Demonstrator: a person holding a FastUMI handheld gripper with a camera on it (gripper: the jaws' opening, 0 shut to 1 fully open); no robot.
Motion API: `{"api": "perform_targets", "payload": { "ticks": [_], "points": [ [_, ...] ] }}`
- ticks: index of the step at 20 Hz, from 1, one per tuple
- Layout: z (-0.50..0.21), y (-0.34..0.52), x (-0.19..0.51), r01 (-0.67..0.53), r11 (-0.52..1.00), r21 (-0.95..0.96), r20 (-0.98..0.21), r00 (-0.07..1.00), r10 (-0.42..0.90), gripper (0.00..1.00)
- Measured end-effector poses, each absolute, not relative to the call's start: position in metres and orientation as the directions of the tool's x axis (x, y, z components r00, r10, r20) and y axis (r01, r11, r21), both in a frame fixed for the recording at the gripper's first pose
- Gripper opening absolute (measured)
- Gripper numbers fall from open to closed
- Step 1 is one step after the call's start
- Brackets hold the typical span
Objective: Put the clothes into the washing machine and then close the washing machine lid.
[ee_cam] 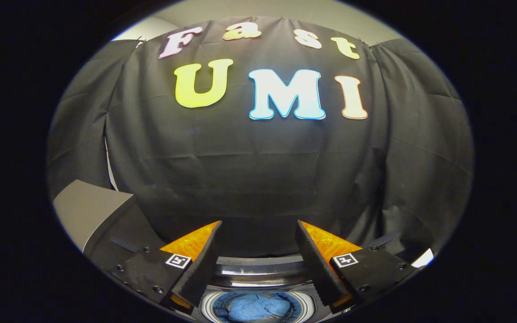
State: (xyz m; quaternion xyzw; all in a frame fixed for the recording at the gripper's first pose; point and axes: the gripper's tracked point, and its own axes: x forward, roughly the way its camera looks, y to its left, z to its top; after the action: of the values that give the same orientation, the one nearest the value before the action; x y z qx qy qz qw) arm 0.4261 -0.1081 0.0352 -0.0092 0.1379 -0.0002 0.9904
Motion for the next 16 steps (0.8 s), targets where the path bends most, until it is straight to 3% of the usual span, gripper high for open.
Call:
{"api": "perform_targets", "payload": {
  "ticks": [16],
  "points": [
    [0.021,-0.109,0.384,-0.015,1.0,-0.015,-0.199,0.98,0.012,0.98]
  ]
}}
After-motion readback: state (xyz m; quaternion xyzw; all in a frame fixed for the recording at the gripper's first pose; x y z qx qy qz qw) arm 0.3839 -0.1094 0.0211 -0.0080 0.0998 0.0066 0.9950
